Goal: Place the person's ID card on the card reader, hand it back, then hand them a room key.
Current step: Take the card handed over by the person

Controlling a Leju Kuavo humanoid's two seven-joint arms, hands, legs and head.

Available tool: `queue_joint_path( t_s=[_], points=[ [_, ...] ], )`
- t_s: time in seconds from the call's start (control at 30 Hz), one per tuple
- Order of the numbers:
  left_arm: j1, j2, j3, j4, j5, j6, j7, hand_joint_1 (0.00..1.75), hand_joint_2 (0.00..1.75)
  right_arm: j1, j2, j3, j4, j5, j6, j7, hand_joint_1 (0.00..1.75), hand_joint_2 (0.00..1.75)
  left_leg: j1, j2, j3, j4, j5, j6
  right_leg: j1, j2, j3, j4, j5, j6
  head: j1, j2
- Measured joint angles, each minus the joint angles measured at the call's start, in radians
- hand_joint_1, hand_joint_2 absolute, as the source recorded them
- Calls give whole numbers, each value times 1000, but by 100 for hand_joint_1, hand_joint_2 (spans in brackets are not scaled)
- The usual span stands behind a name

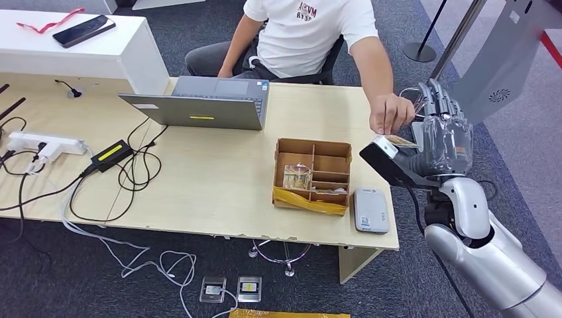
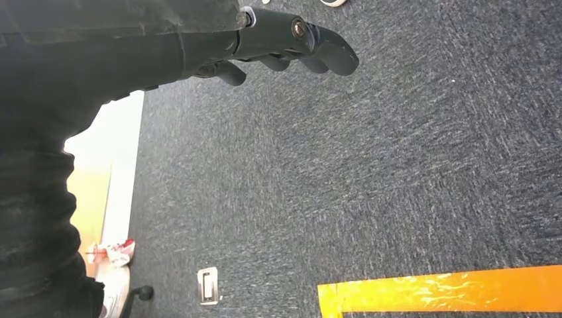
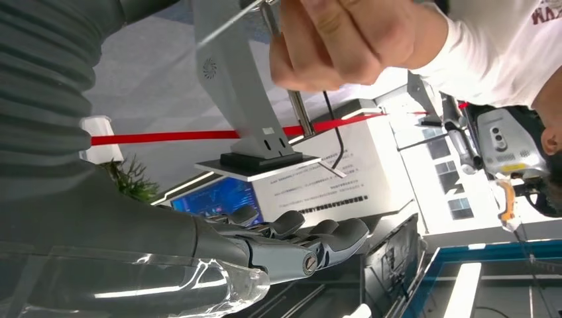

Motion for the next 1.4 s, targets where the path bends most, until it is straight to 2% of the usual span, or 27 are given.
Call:
queue_joint_path(
  t_s=[0.07, 0.1, 0.13, 1.2, 1.4],
  points=[
    [1, 0, -4, 0, 3, 0, 0, 0, 175, -4, 6, 12, 5, -3, 0, -1, 135, 175, 0, 0, 0, 0, 0, 0, 0, 0, 0, 0, 0, 0, 0, 0],
    [1, 1, -5, 0, 4, 0, 0, 0, 175, -5, 8, 17, 7, -5, 0, -1, 168, 175, 0, 0, 0, 0, 0, 0, 0, 0, 0, 0, 0, 0, 0, 0],
    [1, 1, -7, 0, 6, 0, 1, 0, 175, -6, 9, 22, 9, -6, 1, -2, 174, 175, 0, 0, 0, 0, 0, 0, 0, 0, 0, 0, 0, 0, 0, 0],
    [7, 2, -49, 0, 29, 2, 3, 0, 175, -12, 26, 54, 38, -45, 24, 1, 175, 175, 0, 1, 1, 0, 0, 0, 0, 0, 0, 0, 0, 0, 0, 0],
    [8, 2, -64, -6, 53, 2, 7, 0, 175, 14, 21, 54, 45, -69, 38, 10, 175, 175, 0, 1, 1, 0, 0, 0, 0, 0, 0, 0, 0, 0, 0, 0]
  ],
)
